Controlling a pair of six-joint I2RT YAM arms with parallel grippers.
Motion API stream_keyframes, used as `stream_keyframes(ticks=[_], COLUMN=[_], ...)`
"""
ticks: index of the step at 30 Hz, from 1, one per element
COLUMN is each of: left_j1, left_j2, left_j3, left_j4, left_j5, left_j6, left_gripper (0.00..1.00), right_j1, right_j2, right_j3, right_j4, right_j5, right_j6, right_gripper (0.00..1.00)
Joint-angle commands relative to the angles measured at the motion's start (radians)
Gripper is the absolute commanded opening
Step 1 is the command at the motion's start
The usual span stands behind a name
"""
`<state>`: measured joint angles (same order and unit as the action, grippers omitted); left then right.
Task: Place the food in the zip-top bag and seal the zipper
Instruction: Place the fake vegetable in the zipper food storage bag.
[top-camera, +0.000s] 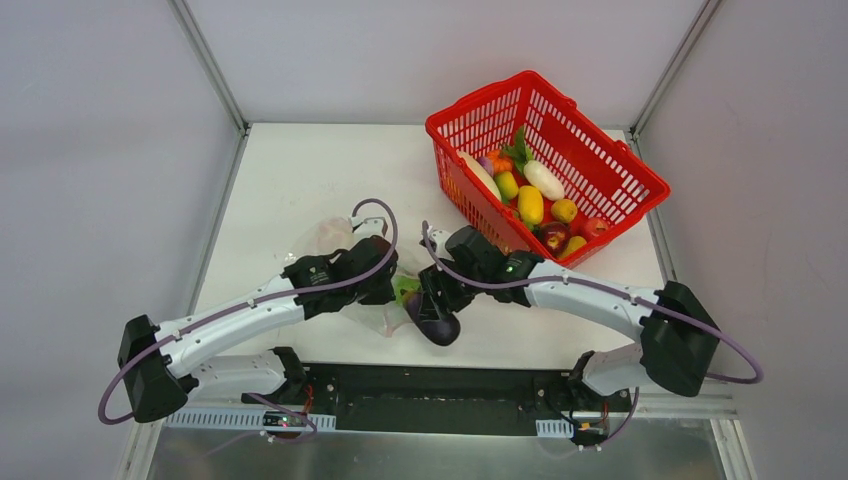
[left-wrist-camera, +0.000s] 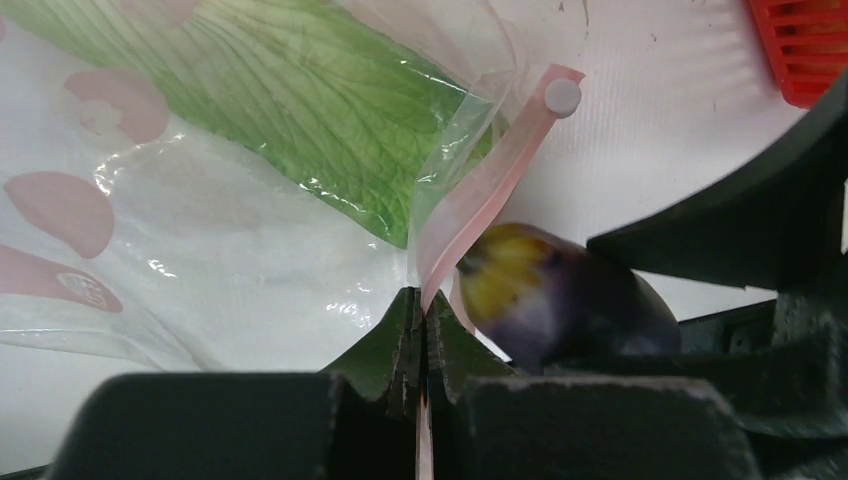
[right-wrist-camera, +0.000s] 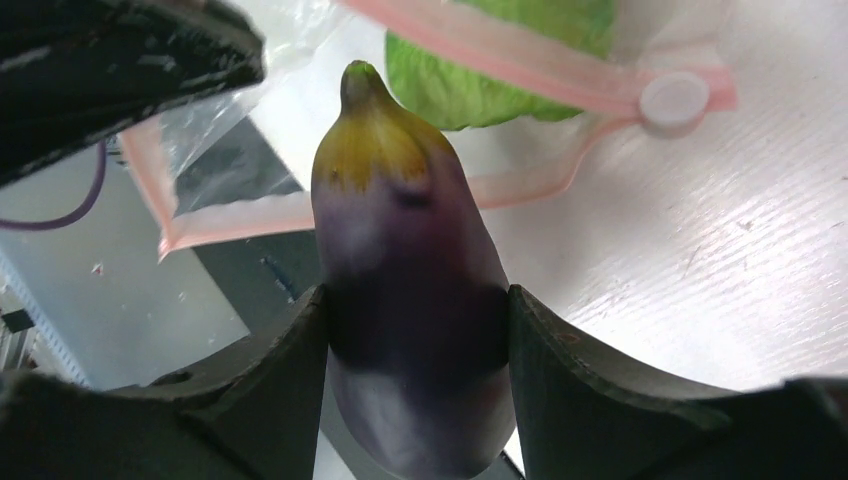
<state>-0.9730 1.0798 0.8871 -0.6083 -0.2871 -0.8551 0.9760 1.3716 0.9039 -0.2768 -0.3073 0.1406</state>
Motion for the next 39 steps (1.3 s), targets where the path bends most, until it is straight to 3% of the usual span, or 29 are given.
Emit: stream_keyframes(ticks=[1,12,22,30,34,39], left_j1=[0.011,-0.008,-0.042,-0.056,-0.059,-0.059], left_j2=[-0.035,0.002,0.004,-0.011,-0.01,-0.006], left_j3=[-0.024,-0.032,-0.121,-0.166,-0.168,-0.166], left_j4=[0.037,0.084,0.084,0.098,0.102,0.099], left_j5=[0.043,0.077,0.023,0.008,0.009,0.012], left_j6=[0.012,0.008,-0.07,-0.096,-0.094,-0.089], left_gripper=[0.0,0.01,0.01,0.0,0.0,0.0], right_j1=[0.006,0.027,0.04,0.041,0.04,0.04], right_j2=[0.052,0.099,0.199,0.083,0.011,-0.058], right_j3=[0.059,0.011,-0.021,-0.089,-0.135,-0.197], right_j4=[0.081,0.262,0.285,0.325,0.316,0.224], right_j5=[0.052,-0.121,-0.103,-0.076,-0.066,-0.033], right_j6=[-0.044,-0.082,-0.095,-0.072,-0.041,-0.051], right_gripper=[0.32,0.39,0.62,0.92,0.99,1.0])
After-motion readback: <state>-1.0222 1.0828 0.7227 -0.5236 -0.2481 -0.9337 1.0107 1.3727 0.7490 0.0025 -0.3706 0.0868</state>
